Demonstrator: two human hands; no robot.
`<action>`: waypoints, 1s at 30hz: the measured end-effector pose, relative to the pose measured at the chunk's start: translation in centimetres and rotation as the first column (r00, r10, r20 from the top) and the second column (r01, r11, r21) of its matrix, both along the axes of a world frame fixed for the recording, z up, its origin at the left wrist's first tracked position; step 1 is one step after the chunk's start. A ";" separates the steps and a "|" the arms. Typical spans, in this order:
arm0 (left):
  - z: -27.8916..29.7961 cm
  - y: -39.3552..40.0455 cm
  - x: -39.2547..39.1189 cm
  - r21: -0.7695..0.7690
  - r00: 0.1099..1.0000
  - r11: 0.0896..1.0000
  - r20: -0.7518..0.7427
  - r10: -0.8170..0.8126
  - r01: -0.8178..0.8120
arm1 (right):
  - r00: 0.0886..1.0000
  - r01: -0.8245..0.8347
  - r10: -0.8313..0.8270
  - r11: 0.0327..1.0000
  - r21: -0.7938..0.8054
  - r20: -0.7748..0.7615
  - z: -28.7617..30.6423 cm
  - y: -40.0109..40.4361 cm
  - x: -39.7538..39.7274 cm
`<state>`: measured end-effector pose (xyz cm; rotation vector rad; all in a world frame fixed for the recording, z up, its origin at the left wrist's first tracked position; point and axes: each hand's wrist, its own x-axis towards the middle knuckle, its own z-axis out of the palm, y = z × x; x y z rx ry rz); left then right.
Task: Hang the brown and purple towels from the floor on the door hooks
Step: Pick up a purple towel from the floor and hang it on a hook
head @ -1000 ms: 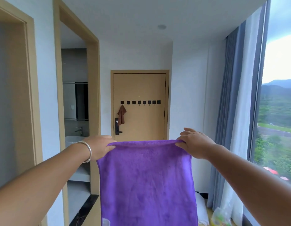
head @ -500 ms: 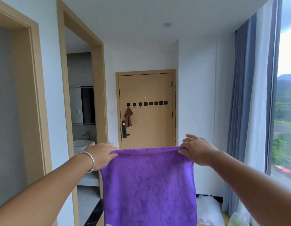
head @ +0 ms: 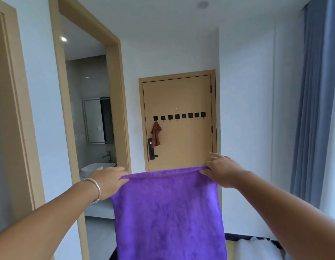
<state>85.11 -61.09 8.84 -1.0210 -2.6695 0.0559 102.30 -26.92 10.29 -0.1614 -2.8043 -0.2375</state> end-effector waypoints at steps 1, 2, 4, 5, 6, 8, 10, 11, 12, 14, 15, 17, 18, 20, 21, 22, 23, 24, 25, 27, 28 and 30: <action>0.1 0.9 -1.2 0.003 1.000 1.000 -0.004 0.010 -0.010 | 1.000 -0.008 0.008 1.000 -0.002 -0.003 0.2 1.0 -1.4; 0.2 1.7 -2.4 0.000 1.000 1.000 -0.012 0.018 -0.018 | 1.000 -0.015 0.015 1.000 -0.004 -0.005 0.4 1.9 -2.7; 0.4 3.0 -4.6 -0.012 0.999 1.000 -0.025 0.029 -0.029 | 1.000 -0.028 0.028 1.000 -0.011 -0.007 0.4 3.5 -5.3; 0.4 3.6 -5.6 -0.013 0.999 0.999 -0.028 0.035 -0.036 | 0.999 -0.033 0.033 0.999 -0.011 -0.009 0.2 4.2 -6.6; 0.4 4.3 -6.7 -0.010 0.999 0.999 -0.026 0.043 -0.044 | 0.999 -0.035 0.035 0.999 -0.009 -0.007 0.1 4.9 -7.9; 0.2 5.3 -8.8 -0.011 0.998 0.999 -0.019 0.053 -0.053 | 0.999 -0.037 0.037 0.999 -0.009 0.002 -0.2 6.0 -10.4; -0.2 6.2 -11.2 -0.014 0.998 0.998 -0.014 0.056 -0.056 | 0.999 -0.046 0.047 0.999 -0.010 0.006 -0.4 7.0 -13.2; -0.4 6.5 -12.6 -0.017 0.998 0.998 -0.015 0.055 -0.055 | 0.999 -0.048 0.048 0.999 -0.009 0.008 -0.6 7.5 -14.6; -0.6 6.8 -14.1 -0.024 0.998 0.998 -0.022 0.052 -0.052 | 0.999 -0.049 0.049 0.999 -0.006 0.010 -0.7 7.8 -16.2; -0.8 7.2 -17.2 -0.024 0.999 0.999 -0.030 0.045 -0.046 | 0.999 -0.049 0.049 0.999 0.003 0.013 -1.0 8.3 -19.1; -0.9 7.4 -18.9 -0.018 0.999 0.999 -0.029 0.038 -0.039 | 0.999 -0.047 0.047 0.999 0.011 0.016 -1.1 8.5 -20.7; -0.9 7.7 -22.6 -0.017 1.000 1.000 -0.027 0.013 -0.014 | 0.999 -0.034 0.034 0.999 0.019 0.029 -1.4 8.7 -24.0; -0.8 7.9 -24.2 -0.016 1.000 1.000 -0.024 0.003 -0.003 | 0.999 -0.027 0.026 0.999 0.023 0.034 -1.4 8.7 -25.4; -0.7 8.1 -28.0 0.000 1.000 1.000 -0.011 -0.013 0.013 | 0.999 -0.005 0.004 1.000 0.026 0.048 -1.3 8.8 -28.8; -0.6 8.2 -30.0 0.006 1.000 1.000 -0.014 -0.020 0.020 | 0.999 0.006 -0.007 1.000 0.017 0.051 -1.1 8.8 -30.6; -0.5 8.3 -32.0 0.006 0.999 1.000 -0.024 -0.029 0.029 | 0.999 0.014 -0.014 1.000 0.010 0.052 -0.8 8.8 -32.4; -0.5 8.5 -33.6 0.002 0.999 0.999 -0.028 -0.035 0.035 | 0.998 0.022 -0.022 1.000 0.005 0.054 -0.6 8.9 -33.8; -0.5 8.7 -35.4 0.005 0.999 0.999 -0.027 -0.043 0.043 | 0.998 0.030 -0.030 1.000 0.005 0.055 -0.3 8.9 -35.5; -0.5 8.9 -37.1 0.011 0.998 0.998 -0.027 -0.054 0.054 | 0.998 0.037 -0.038 0.999 0.009 0.054 -0.2 9.0 -37.2; -0.4 9.2 -40.3 0.013 0.997 0.997 -0.027 -0.079 0.080 | 0.998 0.045 -0.046 0.999 0.015 0.052 0.1 9.1 -40.4; -0.4 9.4 -41.6 0.010 0.996 0.996 -0.025 -0.088 0.088 | 0.997 0.050 -0.050 0.999 0.013 0.052 0.2 9.1 -41.6; -0.5 9.8 -44.6 0.011 0.995 0.995 -0.020 -0.097 0.097 | 0.997 0.058 -0.058 0.998 0.008 0.054 -0.1 9.4 -44.3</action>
